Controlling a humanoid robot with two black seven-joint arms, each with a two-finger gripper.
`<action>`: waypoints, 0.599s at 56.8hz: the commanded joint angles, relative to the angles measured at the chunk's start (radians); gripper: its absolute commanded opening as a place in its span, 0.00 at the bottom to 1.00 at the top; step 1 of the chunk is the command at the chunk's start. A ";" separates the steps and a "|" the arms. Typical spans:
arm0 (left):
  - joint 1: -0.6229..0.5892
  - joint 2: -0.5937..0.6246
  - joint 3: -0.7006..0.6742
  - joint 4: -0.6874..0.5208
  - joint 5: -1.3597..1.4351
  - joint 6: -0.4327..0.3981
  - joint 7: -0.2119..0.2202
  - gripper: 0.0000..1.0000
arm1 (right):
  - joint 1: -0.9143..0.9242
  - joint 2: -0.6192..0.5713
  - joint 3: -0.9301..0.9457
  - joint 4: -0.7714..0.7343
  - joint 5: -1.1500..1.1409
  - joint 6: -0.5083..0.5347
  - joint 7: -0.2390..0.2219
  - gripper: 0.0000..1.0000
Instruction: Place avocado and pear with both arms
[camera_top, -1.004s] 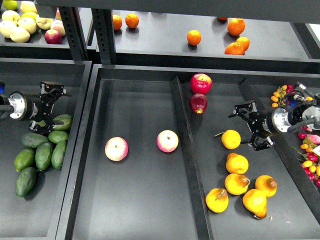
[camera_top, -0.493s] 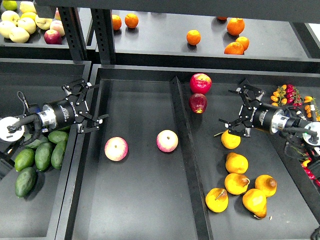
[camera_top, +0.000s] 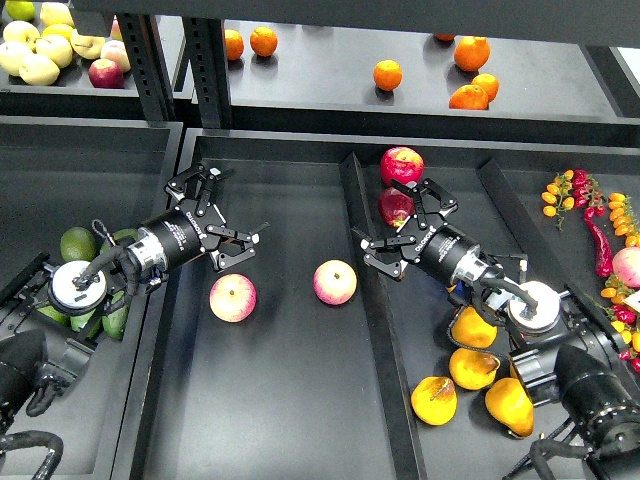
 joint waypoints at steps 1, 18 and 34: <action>0.026 -0.001 -0.026 0.000 0.000 0.000 0.000 1.00 | -0.015 0.001 0.002 -0.005 0.000 0.000 0.134 1.00; 0.052 -0.001 -0.042 -0.003 0.000 0.000 -0.169 1.00 | -0.041 0.001 0.054 -0.005 0.001 0.000 0.316 1.00; 0.135 -0.001 -0.028 -0.139 -0.028 0.000 -0.324 1.00 | -0.046 0.001 0.094 0.035 0.052 0.000 0.319 1.00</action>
